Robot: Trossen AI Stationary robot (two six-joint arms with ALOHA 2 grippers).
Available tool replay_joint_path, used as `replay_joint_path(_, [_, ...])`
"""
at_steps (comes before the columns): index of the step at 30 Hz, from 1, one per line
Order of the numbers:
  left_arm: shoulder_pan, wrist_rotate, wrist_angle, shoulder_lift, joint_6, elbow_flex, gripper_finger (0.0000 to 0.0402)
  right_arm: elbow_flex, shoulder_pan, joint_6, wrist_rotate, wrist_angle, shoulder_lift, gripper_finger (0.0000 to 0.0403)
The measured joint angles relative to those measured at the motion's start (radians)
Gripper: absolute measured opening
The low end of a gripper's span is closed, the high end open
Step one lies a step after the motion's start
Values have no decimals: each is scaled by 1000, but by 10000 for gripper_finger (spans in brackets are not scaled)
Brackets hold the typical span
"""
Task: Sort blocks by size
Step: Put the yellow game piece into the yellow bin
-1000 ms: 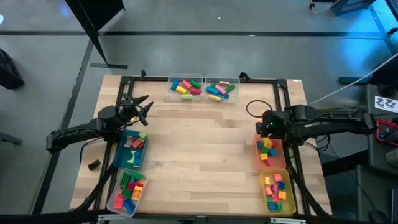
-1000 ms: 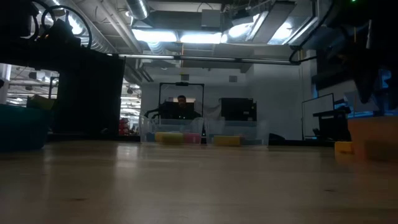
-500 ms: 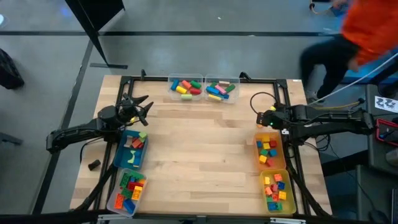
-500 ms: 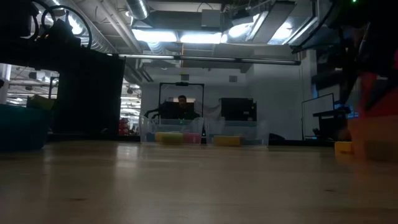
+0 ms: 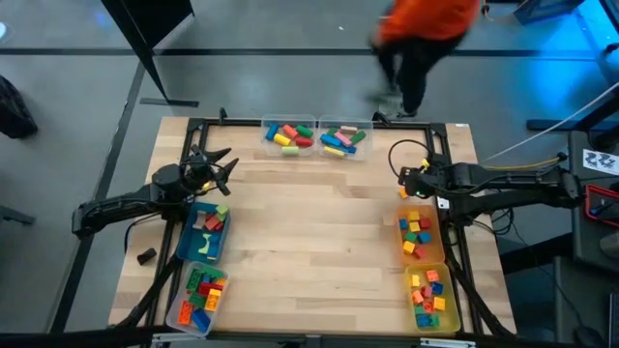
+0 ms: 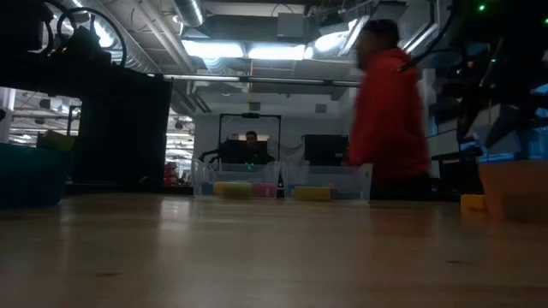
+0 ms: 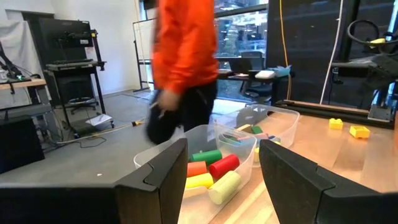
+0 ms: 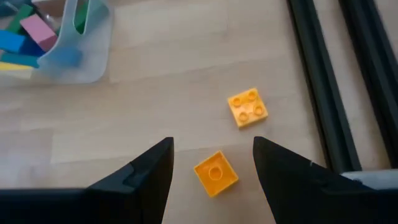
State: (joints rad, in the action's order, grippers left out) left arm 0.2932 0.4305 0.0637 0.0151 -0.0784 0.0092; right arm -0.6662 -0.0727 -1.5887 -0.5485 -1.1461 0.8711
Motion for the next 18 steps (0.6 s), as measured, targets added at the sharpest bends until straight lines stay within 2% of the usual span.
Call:
replay_joint_path(4, [0,0,0,0,0,0,184,0,0,0,-25,-2,2,221])
replay_joint_path(9, [0,0,0,0,0,0,184,0,-18,26,-5,-13,2,221])
replay_joint_path(14, [0,0,0,0,0,0,184,0,-161,129,91,2,32,221])
replay_joint_path(18, [0,0,0,0,0,0,184,0,-315,327,209,46,80,221])
